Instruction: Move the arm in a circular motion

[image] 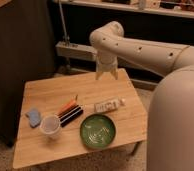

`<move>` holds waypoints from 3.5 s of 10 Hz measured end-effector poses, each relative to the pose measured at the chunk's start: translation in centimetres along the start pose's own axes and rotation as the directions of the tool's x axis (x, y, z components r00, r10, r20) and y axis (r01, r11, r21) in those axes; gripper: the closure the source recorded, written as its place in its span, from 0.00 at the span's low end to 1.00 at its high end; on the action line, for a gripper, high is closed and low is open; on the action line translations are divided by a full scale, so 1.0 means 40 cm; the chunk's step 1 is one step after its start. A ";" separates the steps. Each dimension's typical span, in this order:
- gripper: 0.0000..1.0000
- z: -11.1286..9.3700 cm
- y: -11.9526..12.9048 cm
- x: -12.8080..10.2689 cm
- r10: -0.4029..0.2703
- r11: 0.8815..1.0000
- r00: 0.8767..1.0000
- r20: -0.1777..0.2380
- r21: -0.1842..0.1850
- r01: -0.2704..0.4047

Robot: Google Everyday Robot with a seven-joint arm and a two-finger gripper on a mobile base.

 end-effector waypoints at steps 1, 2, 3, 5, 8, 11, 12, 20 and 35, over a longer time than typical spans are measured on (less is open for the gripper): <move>0.35 -0.012 -0.080 0.002 0.031 0.999 0.999 0.007 0.009 -0.031; 0.35 -0.025 -0.146 0.014 0.058 0.998 0.998 0.013 0.013 -0.058; 0.35 -0.036 -0.194 0.034 0.076 0.997 0.997 0.014 0.026 -0.077; 0.35 -0.050 -0.279 0.125 0.149 0.988 0.989 -0.008 0.050 -0.149; 0.35 -0.024 -0.338 0.361 0.248 0.968 0.965 -0.086 0.058 -0.244; 0.35 0.020 -0.278 0.545 0.253 0.968 0.954 -0.163 0.048 -0.248; 0.35 0.029 -0.246 0.563 0.233 0.973 0.956 -0.179 0.040 -0.229; 0.35 0.118 0.272 0.464 -0.097 0.990 0.966 -0.239 -0.125 0.068; 0.35 0.076 -0.138 0.147 0.207 0.978 0.977 -0.039 0.043 -0.206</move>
